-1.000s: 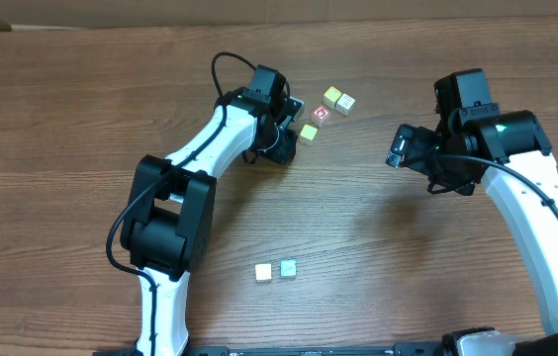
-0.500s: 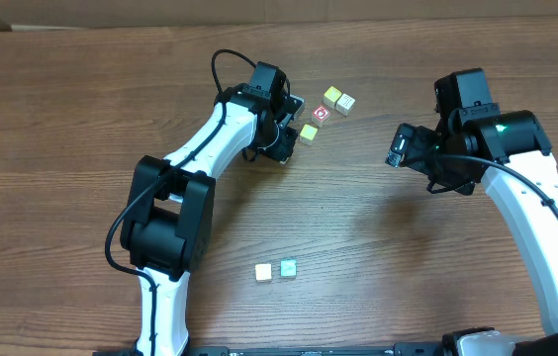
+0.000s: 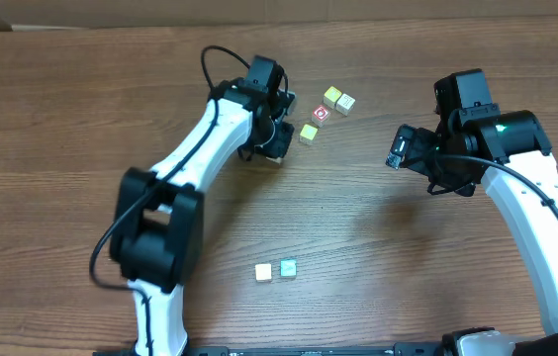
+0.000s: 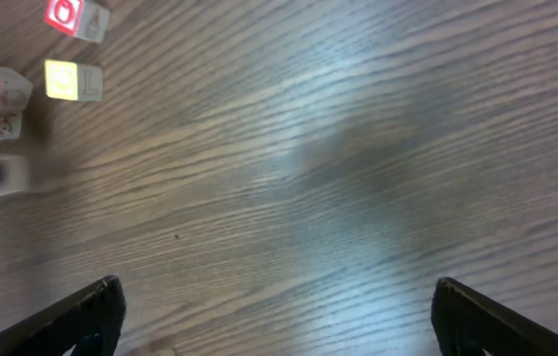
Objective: Flip 5 blocks
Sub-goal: 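Carry blue block forward and set it beside the yellow block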
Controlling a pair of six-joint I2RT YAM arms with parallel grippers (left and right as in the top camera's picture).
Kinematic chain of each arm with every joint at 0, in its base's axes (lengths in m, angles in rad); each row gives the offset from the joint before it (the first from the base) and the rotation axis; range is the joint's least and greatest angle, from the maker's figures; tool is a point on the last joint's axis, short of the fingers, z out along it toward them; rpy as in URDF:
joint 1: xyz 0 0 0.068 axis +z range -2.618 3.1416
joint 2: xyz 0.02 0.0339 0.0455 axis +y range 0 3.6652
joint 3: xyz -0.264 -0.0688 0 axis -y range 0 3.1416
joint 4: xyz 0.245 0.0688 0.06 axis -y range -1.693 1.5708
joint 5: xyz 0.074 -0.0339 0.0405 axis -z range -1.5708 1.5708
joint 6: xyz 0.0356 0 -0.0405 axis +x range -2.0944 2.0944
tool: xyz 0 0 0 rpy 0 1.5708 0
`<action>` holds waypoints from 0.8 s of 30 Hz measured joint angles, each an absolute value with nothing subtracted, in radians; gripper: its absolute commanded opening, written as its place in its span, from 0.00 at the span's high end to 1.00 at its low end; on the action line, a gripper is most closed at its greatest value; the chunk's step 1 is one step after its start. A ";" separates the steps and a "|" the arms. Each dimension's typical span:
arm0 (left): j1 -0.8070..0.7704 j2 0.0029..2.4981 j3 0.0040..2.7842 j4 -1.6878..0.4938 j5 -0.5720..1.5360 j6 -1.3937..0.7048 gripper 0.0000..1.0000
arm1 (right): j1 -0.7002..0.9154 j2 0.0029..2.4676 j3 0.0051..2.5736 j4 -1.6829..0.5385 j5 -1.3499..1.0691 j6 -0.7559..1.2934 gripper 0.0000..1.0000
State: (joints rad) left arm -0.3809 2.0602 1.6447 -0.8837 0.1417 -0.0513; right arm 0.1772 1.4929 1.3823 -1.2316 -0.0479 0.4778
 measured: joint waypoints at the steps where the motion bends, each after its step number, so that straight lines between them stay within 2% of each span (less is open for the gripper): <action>1: -0.381 2.030 1.645 -0.901 0.133 -0.063 0.91 | 0.177 1.493 1.382 -1.237 -0.048 0.478 0.01; 6: -0.381 1.863 1.658 -1.016 0.080 -0.136 0.95 | 0.177 1.493 1.382 -1.266 -0.048 0.478 0.02; 11: -0.383 1.761 1.622 -1.093 0.039 -0.209 0.95 | 0.177 1.493 1.382 -1.298 -0.048 0.474 0.03; 17: -0.414 1.595 1.349 -1.051 -0.019 -0.302 0.95 | 0.177 1.491 1.364 -1.310 -0.048 0.470 0.03; 24: -0.490 1.242 1.025 -1.012 -0.034 -0.444 0.93 | 0.197 1.490 1.253 -1.271 -0.079 0.471 0.04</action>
State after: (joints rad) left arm -0.4900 1.2419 1.0248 -1.0119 -0.0338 -0.4438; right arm 0.1967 1.4902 1.2533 -1.2705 -0.0792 0.4706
